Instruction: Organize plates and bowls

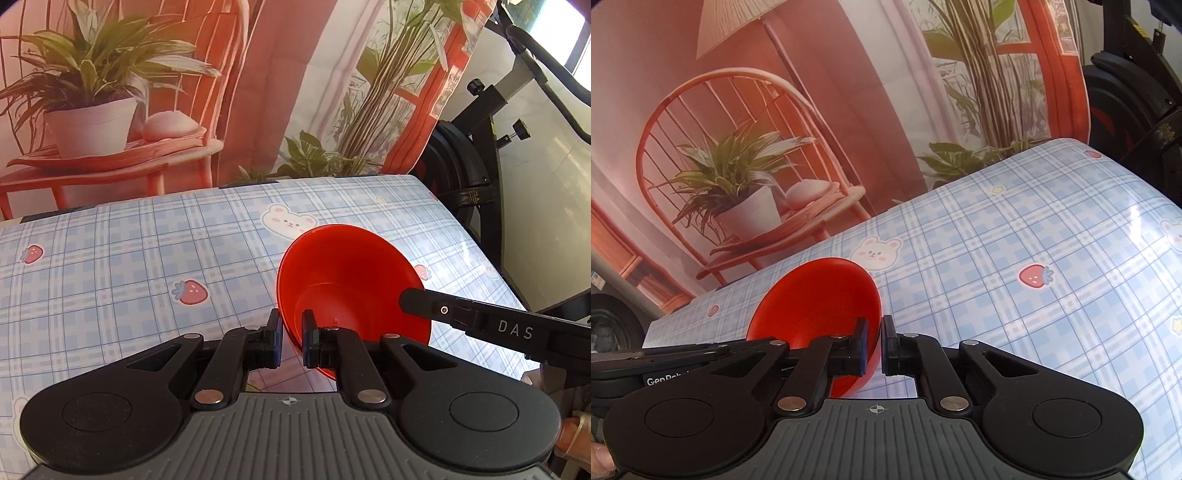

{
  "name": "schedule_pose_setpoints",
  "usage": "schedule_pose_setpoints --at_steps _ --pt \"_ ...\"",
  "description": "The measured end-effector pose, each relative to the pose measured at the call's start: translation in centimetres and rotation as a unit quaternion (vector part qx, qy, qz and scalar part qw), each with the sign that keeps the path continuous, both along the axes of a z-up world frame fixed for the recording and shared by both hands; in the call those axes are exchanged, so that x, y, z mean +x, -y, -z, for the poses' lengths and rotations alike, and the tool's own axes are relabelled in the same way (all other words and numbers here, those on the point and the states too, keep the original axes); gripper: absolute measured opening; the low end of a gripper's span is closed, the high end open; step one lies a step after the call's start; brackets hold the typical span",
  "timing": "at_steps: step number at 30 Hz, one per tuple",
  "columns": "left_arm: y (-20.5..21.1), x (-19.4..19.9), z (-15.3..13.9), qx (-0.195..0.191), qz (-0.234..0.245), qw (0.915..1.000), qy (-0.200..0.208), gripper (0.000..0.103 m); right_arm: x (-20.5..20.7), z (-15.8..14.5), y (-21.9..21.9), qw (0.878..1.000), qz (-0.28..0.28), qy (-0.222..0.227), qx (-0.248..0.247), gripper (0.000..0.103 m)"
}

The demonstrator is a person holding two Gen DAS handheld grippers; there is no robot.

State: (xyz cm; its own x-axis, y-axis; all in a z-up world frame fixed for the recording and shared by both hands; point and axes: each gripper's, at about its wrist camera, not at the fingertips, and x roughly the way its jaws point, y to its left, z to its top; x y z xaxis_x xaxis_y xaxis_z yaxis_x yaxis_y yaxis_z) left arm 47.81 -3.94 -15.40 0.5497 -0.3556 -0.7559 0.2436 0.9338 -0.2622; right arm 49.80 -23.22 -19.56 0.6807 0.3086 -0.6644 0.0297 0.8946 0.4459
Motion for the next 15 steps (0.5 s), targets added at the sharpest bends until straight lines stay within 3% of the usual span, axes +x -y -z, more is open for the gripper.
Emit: schedule_pose_setpoints --at_steps 15 --pt "0.4 -6.4 -3.8 0.007 0.011 0.9993 0.036 0.011 -7.8 -4.4 -0.4 0.999 0.024 0.046 0.009 0.007"
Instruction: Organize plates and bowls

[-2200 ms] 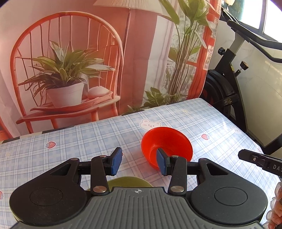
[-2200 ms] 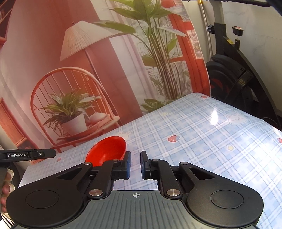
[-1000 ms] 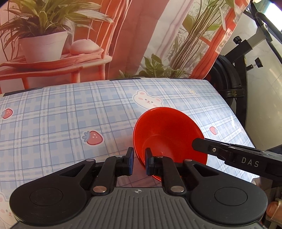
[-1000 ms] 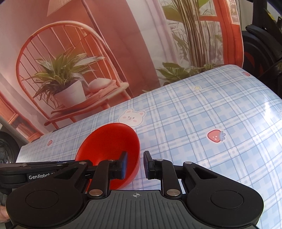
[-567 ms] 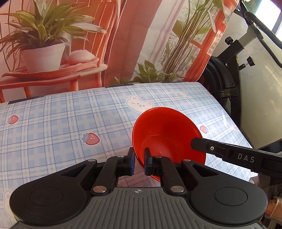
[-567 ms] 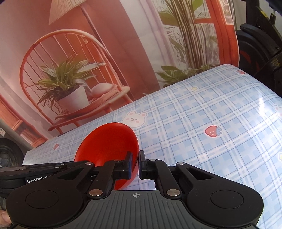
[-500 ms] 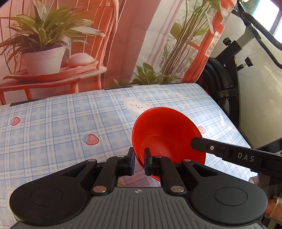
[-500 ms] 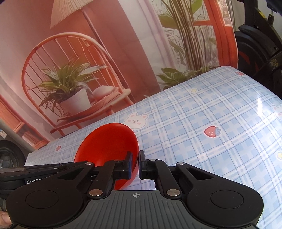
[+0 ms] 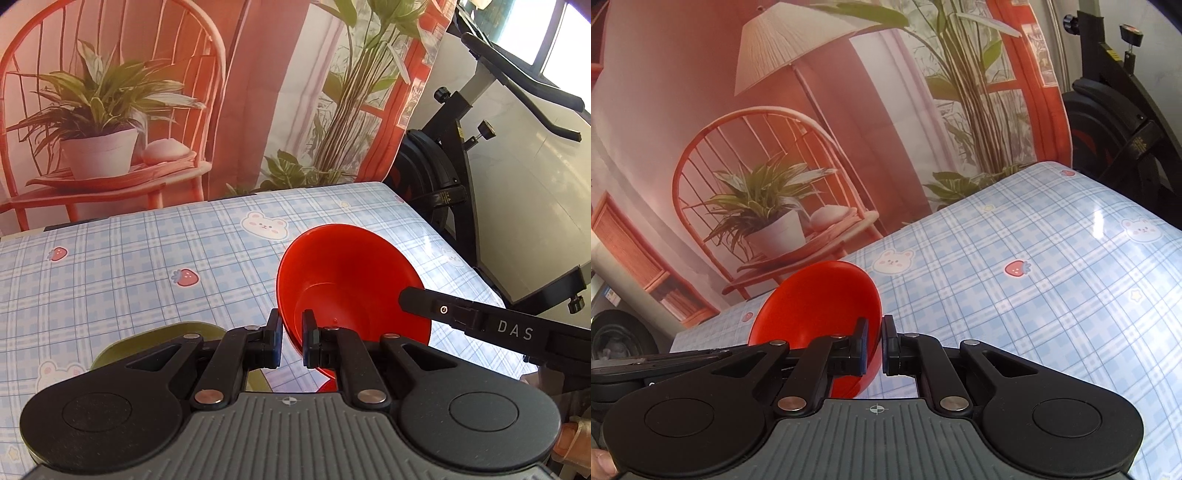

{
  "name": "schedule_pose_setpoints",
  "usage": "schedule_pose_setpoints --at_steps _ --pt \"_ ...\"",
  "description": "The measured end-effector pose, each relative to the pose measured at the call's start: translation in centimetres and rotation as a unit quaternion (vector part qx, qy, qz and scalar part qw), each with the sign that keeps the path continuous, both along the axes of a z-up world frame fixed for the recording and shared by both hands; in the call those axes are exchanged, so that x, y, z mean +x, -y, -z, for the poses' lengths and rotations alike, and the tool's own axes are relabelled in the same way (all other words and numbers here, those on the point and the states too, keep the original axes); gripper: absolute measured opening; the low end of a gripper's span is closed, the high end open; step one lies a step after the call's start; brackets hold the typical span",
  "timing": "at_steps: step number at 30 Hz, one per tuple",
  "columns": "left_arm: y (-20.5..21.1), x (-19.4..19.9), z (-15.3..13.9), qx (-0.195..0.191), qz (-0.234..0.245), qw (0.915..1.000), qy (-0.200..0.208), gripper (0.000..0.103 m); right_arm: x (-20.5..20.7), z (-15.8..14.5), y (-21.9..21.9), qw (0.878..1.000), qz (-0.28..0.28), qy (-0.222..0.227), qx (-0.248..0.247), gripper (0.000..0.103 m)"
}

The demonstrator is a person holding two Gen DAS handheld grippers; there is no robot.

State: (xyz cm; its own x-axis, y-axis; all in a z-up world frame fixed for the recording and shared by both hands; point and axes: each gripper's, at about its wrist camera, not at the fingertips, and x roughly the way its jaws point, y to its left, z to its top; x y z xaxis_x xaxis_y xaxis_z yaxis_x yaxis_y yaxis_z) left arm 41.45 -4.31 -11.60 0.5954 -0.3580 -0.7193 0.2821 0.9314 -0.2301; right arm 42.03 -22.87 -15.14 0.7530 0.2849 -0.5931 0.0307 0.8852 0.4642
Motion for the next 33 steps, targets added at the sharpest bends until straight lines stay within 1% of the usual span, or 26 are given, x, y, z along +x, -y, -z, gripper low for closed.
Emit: schedule_pose_setpoints --at_steps 7,11,16,22,33 --pt "0.4 -2.7 0.2 0.005 0.018 0.9998 0.008 0.011 -3.6 0.3 0.3 1.000 0.022 -0.002 0.015 0.007" --pt "0.6 -4.0 0.8 0.003 0.028 0.9996 -0.001 0.012 -5.4 0.5 0.1 0.999 0.031 -0.007 0.010 0.007" --pt "0.6 -5.1 1.4 0.009 0.036 0.9993 -0.006 0.012 -7.0 1.5 0.3 0.999 0.040 -0.018 0.026 0.007" --pt "0.6 -5.8 2.3 0.005 0.033 0.9993 -0.017 0.012 -7.7 2.0 0.2 0.999 0.038 -0.030 0.024 0.007" --pt "1.0 -6.2 3.4 0.015 0.039 0.9987 -0.030 0.012 -8.3 3.5 0.6 0.998 0.039 -0.045 0.029 0.007"
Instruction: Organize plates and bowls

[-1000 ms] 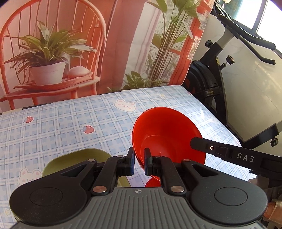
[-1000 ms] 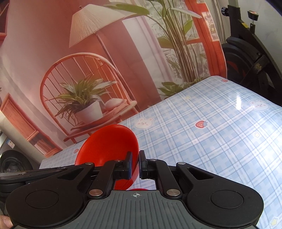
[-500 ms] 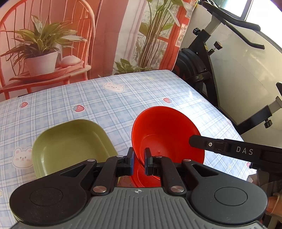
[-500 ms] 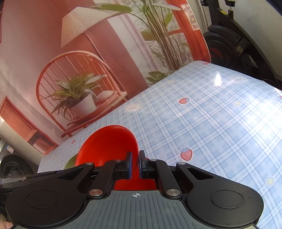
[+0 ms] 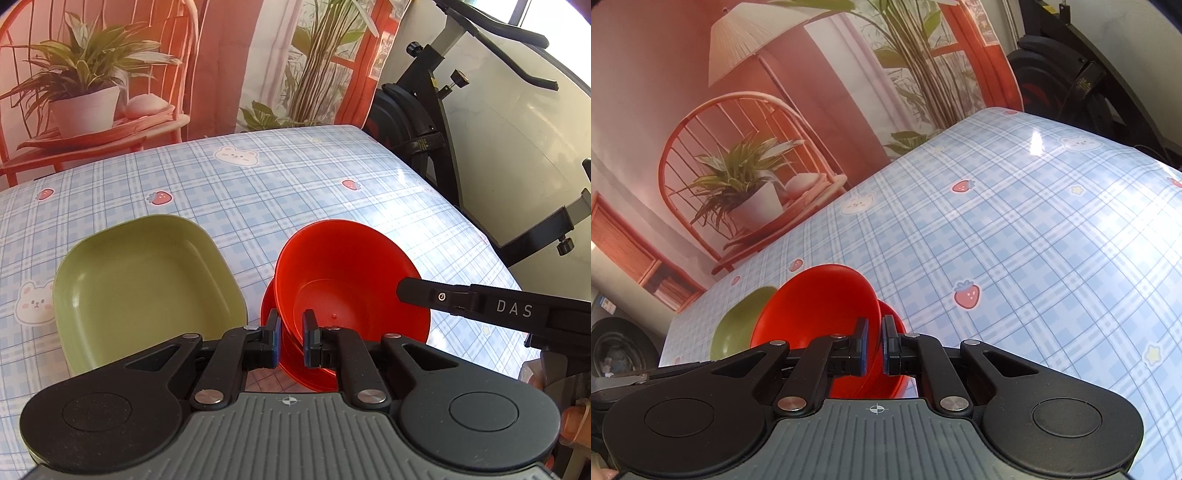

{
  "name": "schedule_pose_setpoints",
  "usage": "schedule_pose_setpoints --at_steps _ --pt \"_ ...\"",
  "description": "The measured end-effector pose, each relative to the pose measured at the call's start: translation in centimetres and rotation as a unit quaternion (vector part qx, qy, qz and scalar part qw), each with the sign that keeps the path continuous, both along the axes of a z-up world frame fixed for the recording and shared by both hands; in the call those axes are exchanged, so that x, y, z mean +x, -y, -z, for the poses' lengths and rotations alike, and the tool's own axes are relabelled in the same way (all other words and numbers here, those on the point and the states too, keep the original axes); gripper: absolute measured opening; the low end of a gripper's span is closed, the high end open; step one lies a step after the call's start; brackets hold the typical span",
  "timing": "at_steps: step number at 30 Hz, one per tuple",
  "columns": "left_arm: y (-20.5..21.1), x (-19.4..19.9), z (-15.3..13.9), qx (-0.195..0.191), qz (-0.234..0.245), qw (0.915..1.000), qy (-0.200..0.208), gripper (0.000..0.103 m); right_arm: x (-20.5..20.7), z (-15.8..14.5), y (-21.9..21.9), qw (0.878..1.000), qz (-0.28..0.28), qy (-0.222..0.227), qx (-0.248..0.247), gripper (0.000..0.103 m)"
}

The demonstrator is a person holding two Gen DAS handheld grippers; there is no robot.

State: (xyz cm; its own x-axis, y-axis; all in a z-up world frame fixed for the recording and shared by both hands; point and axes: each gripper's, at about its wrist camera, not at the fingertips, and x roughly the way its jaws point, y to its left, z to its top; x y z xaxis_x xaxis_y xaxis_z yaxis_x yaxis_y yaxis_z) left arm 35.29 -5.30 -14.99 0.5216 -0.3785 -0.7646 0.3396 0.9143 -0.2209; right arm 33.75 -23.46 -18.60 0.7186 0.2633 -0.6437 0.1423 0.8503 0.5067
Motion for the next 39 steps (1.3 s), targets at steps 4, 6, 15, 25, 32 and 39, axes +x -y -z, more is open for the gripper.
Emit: schedule_pose_setpoints --at_steps 4,6,15,25,32,39 --pt "0.0 0.0 0.4 0.003 0.000 1.0000 -0.004 0.012 -0.1 0.4 0.0 1.000 -0.001 -0.003 0.000 0.007" --pt "0.0 0.1 0.5 0.004 0.001 1.0000 -0.007 0.012 -0.1 0.6 0.0 1.000 -0.001 -0.005 -0.001 0.007" --pt "0.4 0.0 0.9 0.013 0.007 0.9998 -0.009 0.013 -0.1 0.8 0.1 1.000 -0.001 -0.005 -0.004 0.008" --pt "0.5 -0.2 0.8 0.019 0.009 0.9998 -0.007 0.014 -0.2 0.7 0.2 1.000 0.002 -0.003 -0.007 0.008" --pt "0.1 -0.2 0.7 0.017 -0.009 0.9998 -0.007 0.030 -0.3 0.6 0.4 1.000 0.006 0.001 -0.008 0.009" --pt "-1.3 -0.4 1.1 -0.034 -0.044 0.9983 -0.019 0.030 -0.3 1.0 0.5 1.000 0.012 0.001 -0.012 0.009"
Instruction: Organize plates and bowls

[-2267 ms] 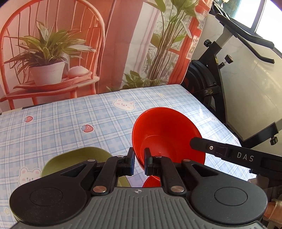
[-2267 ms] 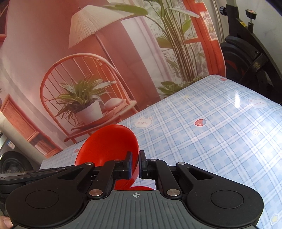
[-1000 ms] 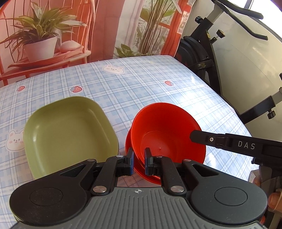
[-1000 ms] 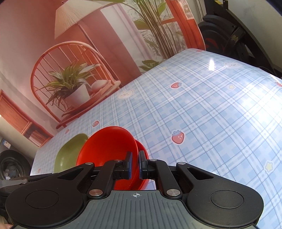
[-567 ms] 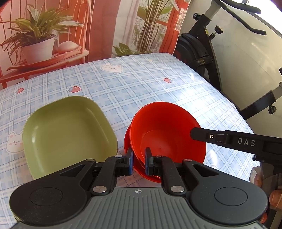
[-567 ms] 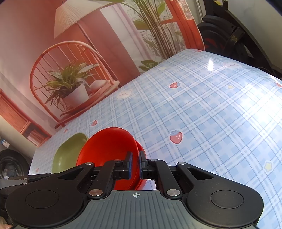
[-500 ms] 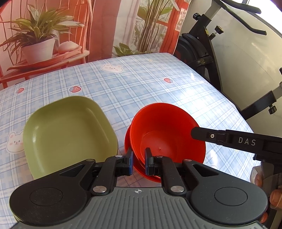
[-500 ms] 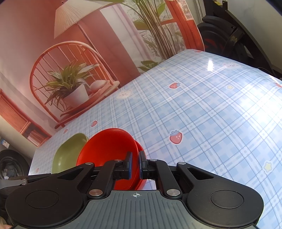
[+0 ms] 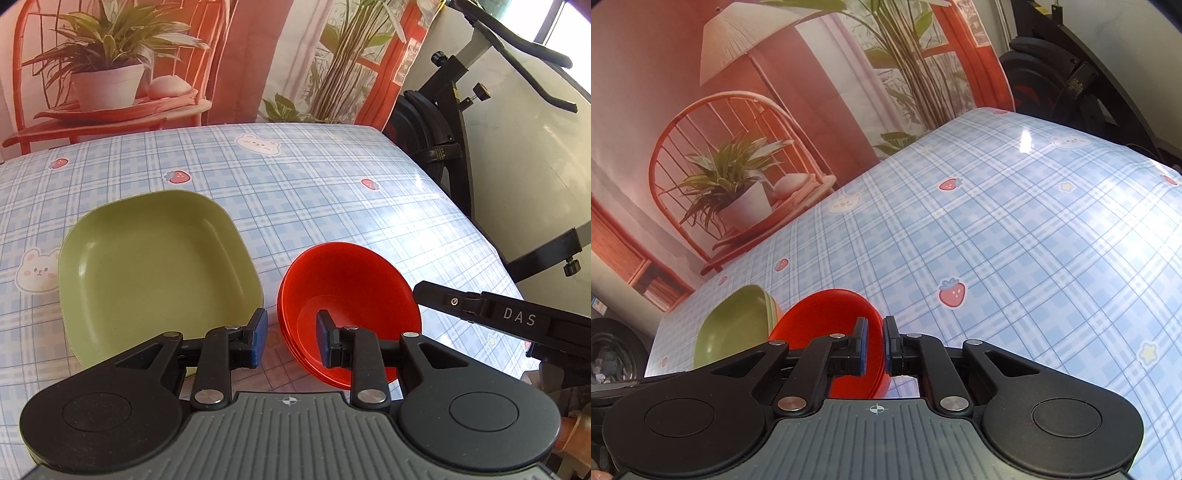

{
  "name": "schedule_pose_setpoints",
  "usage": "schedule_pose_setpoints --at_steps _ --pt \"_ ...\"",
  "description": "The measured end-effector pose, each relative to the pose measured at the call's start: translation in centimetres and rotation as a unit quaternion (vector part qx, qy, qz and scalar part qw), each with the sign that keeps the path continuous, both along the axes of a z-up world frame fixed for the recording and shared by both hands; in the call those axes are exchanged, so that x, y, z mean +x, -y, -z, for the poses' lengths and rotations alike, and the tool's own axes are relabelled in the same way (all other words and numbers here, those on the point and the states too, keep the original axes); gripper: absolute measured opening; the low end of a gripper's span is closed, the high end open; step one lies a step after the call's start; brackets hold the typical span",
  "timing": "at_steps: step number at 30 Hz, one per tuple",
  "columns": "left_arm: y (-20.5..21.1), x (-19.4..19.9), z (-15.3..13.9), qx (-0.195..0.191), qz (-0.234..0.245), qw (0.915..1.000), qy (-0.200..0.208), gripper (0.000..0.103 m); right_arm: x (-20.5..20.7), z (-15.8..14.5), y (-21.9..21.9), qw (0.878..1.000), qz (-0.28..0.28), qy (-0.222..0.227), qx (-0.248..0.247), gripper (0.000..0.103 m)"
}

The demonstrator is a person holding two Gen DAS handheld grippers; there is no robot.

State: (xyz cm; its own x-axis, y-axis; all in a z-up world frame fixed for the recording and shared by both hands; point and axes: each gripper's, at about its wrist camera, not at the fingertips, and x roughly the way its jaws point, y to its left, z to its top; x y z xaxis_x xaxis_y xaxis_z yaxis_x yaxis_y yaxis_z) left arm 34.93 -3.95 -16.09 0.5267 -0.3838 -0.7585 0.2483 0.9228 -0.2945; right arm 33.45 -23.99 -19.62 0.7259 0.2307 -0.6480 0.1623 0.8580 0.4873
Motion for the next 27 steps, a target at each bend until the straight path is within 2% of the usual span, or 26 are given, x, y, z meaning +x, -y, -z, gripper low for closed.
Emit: schedule_pose_setpoints --at_steps 2,7,16,20,27 --pt "-0.3 -0.2 0.1 -0.025 -0.011 0.9996 -0.006 0.029 0.0 0.4 0.2 1.000 0.004 -0.003 0.002 0.010" --pt "-0.8 -0.1 0.9 -0.045 -0.033 0.9982 -0.025 0.029 0.3 1.4 0.4 1.000 0.006 -0.012 0.015 0.012" --pt "-0.5 -0.1 1.9 -0.043 -0.033 0.9981 -0.029 0.028 0.5 2.7 0.0 0.999 -0.002 -0.018 0.032 0.013" --pt "-0.4 -0.1 2.3 -0.047 -0.031 0.9978 -0.035 0.016 0.5 3.0 -0.3 0.999 -0.004 -0.014 0.034 0.012" --pt "-0.4 -0.3 2.3 -0.052 -0.037 0.9974 -0.034 0.015 0.5 3.1 -0.4 1.000 -0.003 -0.010 0.029 0.010"
